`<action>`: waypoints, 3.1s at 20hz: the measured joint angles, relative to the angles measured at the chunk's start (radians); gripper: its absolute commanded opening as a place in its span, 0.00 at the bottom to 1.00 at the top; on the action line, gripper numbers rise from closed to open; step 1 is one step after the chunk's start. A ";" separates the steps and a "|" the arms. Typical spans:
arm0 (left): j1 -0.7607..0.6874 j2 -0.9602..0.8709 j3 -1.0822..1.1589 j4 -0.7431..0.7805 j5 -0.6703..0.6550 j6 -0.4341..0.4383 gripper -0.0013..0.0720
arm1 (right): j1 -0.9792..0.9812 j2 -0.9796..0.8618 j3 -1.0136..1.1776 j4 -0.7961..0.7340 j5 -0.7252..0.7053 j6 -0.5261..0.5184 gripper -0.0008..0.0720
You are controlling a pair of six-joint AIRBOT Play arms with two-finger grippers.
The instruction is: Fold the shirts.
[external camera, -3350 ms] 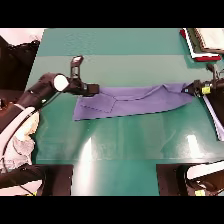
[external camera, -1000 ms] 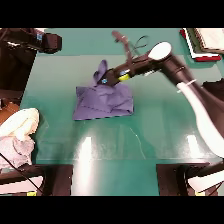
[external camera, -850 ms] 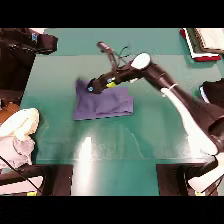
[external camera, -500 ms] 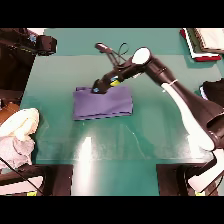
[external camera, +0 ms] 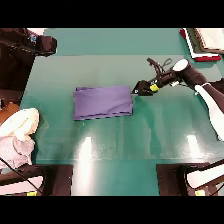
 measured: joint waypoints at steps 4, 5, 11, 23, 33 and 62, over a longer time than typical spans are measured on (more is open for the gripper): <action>0.000 0.000 0.000 -0.009 0.000 0.000 0.05 | 0.012 -0.076 -0.047 0.105 -0.038 0.010 0.82; 0.000 0.000 0.000 -0.011 -0.002 0.000 0.05 | 0.027 -0.092 -0.051 0.140 -0.046 0.006 0.83; 0.000 0.000 0.000 -0.021 -0.009 0.000 0.05 | 0.145 -0.142 -0.063 0.264 -0.161 -0.047 0.14; 0.000 0.000 0.000 -0.029 -0.021 0.000 0.05 | -0.209 0.143 -0.064 0.158 -0.250 -0.150 0.03; 0.000 0.000 0.000 -0.108 0.013 -0.005 0.05 | -0.873 0.268 -0.059 0.116 -0.331 -0.166 0.03; 0.000 0.000 0.000 -0.134 -0.036 0.021 0.05 | -0.973 0.302 0.390 -0.650 0.144 0.203 0.36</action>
